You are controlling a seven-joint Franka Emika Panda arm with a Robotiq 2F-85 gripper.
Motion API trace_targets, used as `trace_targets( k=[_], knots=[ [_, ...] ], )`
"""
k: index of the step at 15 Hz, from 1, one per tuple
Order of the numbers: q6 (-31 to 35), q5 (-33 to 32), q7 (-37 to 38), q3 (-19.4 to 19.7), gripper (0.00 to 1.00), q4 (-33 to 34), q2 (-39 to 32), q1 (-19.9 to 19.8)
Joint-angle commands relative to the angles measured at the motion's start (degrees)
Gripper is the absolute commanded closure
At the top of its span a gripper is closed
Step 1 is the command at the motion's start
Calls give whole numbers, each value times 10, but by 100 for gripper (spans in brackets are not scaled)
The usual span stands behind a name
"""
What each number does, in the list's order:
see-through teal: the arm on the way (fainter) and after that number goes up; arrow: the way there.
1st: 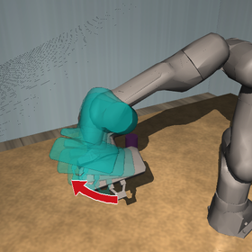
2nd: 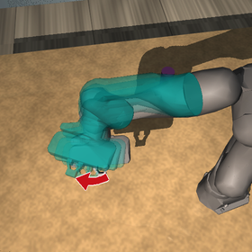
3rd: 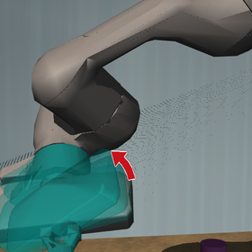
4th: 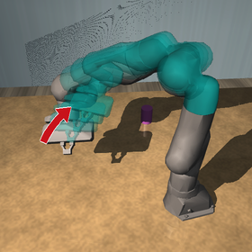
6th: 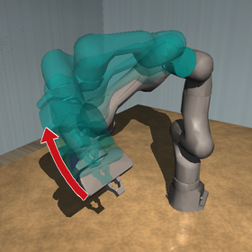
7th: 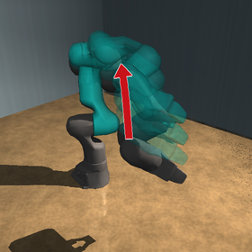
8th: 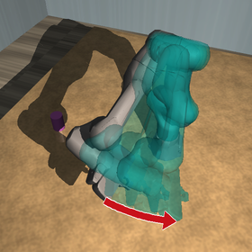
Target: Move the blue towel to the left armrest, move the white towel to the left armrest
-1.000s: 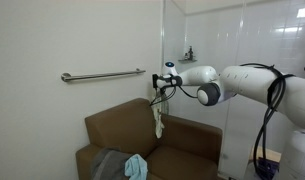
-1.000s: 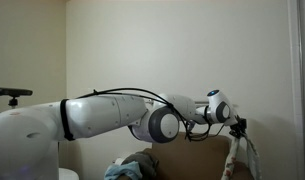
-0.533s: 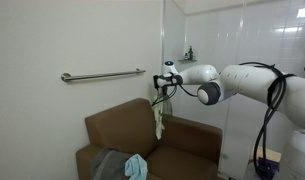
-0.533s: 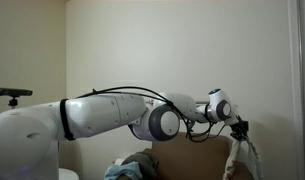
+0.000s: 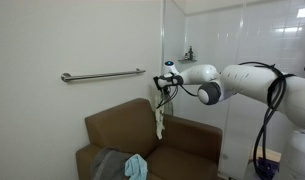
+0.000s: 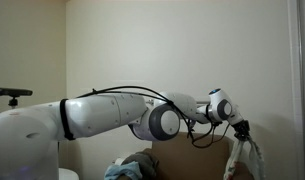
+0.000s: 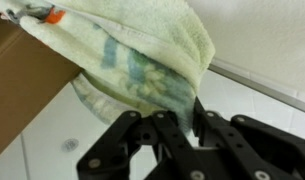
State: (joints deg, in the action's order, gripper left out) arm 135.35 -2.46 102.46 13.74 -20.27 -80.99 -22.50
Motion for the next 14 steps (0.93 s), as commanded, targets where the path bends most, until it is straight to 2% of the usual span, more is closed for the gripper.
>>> trace_targets(
  k=[1, 7, 9, 11, 14],
  knots=[
    [53, -22, -16, 15, 96, 0, 7, -8],
    [260, -17, 35, 47, 96, -1, 0, -25],
    [298, -14, 47, 60, 96, -1, 3, -30],
    [285, -13, 43, 66, 96, 0, 7, -33],
    [207, -9, -22, 44, 96, 0, 5, -31]
  ],
)
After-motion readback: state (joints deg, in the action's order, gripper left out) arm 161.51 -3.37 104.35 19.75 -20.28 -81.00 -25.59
